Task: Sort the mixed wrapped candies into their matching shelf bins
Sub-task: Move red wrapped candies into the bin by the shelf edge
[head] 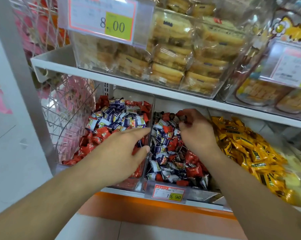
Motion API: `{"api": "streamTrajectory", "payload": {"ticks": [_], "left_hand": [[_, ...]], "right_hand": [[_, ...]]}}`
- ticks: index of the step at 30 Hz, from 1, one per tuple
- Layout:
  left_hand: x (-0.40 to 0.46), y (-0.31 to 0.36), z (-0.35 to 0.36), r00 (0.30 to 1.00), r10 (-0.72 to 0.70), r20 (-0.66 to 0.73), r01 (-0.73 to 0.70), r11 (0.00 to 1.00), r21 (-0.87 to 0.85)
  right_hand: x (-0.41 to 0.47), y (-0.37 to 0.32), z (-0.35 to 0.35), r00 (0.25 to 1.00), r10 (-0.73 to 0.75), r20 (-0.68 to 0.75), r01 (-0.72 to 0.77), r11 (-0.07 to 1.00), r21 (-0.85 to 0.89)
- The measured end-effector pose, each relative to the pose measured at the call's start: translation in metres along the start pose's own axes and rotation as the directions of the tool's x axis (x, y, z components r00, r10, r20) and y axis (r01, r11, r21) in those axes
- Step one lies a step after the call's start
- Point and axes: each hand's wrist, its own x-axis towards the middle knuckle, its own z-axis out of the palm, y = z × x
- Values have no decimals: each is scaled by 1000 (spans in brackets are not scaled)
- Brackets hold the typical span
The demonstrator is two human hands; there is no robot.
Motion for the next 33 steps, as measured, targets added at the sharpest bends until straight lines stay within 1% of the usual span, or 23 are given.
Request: {"api": "streamTrajectory", "payload": {"ticks": [2, 4, 6, 11, 14, 17, 20, 22, 27, 33], "left_hand": [[1, -2, 1, 1000, 7, -11, -8, 1000, -6], [0, -3, 2, 999, 21, -27, -21, 1000, 0], [1, -4, 4, 999, 30, -37, -30, 1000, -2], [4, -4, 5, 998, 34, -56, -34, 999, -8], [4, -3, 4, 998, 40, -53, -40, 999, -10], [2, -3, 3, 998, 47, -52, -48, 999, -18], [3, -3, 4, 998, 45, -53, -46, 999, -24], [4, -2, 4, 998, 36, -49, -38, 999, -27], [3, -1, 4, 999, 28, -41, -29, 999, -14], [4, -1, 2, 999, 24, -28, -24, 999, -22]], "right_hand": [[20, 8, 6, 998, 61, 16, -60, 998, -28], [36, 12, 13, 988, 131, 88, -126, 991, -51], [47, 14, 20, 983, 132, 131, -118, 987, -113], [65, 20, 30, 992, 89, 87, -59, 953, -299], [65, 20, 30, 992, 91, 87, -56, 939, -340], [59, 18, 26, 997, 70, 31, -57, 947, -315], [52, 6, 21, 1000, 18, -7, -18, 992, -125], [50, -3, 23, 999, -28, 39, 30, 998, -47], [49, -6, 34, 974, -56, 220, 82, 990, -114], [40, 1, 29, 982, -69, 174, 93, 987, -135]]}}
